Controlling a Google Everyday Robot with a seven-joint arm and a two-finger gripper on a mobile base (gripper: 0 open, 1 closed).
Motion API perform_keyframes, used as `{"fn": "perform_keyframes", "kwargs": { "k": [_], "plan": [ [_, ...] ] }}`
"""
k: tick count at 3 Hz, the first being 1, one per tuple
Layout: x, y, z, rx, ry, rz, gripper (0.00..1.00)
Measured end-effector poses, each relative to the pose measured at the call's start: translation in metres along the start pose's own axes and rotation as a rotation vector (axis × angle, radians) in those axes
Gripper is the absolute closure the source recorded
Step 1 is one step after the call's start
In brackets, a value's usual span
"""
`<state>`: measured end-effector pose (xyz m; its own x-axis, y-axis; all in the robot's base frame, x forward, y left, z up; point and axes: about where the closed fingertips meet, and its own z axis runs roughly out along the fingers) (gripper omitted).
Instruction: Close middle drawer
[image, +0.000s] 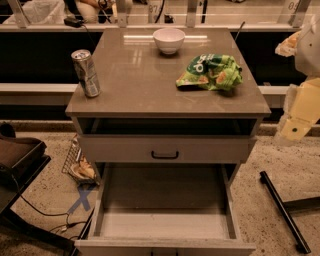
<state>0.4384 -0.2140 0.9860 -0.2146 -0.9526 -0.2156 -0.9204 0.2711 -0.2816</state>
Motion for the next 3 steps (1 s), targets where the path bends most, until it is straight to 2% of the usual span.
{"fn": "perform_keyframes", "kwargs": {
  "k": [1, 2, 3],
  "plan": [
    [0.000, 0.000, 0.000, 0.000, 0.000, 0.000, 0.00],
    [0.008, 0.013, 0.006, -0.008, -0.013, 0.012, 0.00],
    [0.018, 0.047, 0.012, 0.000, -0.063, 0.012, 0.00]
  ]
}}
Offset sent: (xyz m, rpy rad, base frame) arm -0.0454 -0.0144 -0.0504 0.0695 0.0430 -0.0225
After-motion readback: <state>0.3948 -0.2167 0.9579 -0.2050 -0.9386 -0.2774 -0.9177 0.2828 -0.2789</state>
